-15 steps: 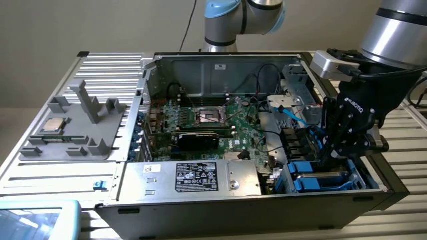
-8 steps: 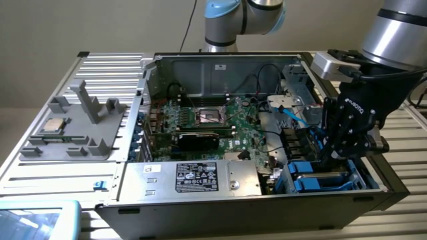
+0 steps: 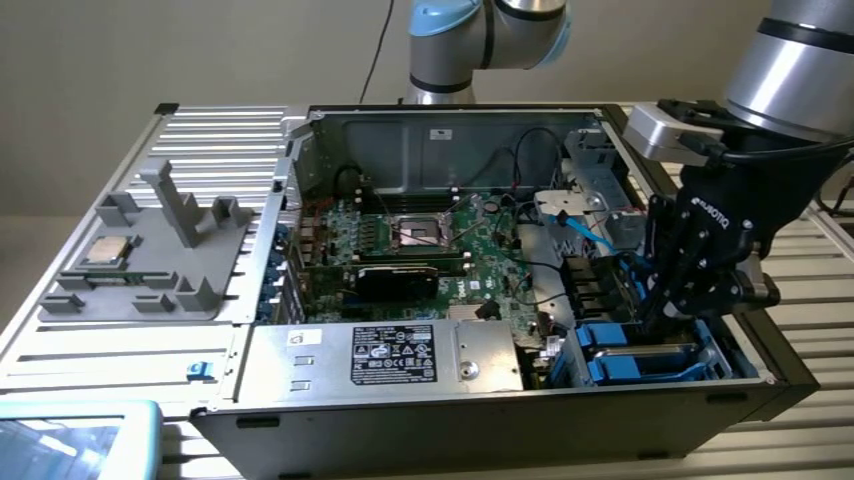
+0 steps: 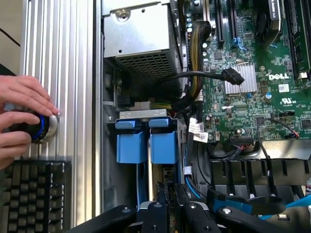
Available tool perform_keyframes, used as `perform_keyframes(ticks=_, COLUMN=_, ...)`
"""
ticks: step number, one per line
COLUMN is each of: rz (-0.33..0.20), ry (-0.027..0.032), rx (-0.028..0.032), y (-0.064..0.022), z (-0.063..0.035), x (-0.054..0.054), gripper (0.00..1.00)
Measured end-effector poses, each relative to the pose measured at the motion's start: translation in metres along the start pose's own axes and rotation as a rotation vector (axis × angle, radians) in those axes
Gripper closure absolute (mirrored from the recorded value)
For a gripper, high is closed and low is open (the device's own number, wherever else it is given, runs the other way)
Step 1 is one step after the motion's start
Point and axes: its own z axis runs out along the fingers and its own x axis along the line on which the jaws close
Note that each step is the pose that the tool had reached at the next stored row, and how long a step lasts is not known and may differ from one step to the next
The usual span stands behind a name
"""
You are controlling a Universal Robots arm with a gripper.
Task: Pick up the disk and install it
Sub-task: 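Insert the first disk wire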
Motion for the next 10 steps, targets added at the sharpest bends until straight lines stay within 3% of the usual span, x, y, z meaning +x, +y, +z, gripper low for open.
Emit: perform_keyframes(ticks=10, rz=0.0, ry=-0.0023, rx=-0.0001, y=0.0001, z=0.0006, x=0.0019, gripper=0.83)
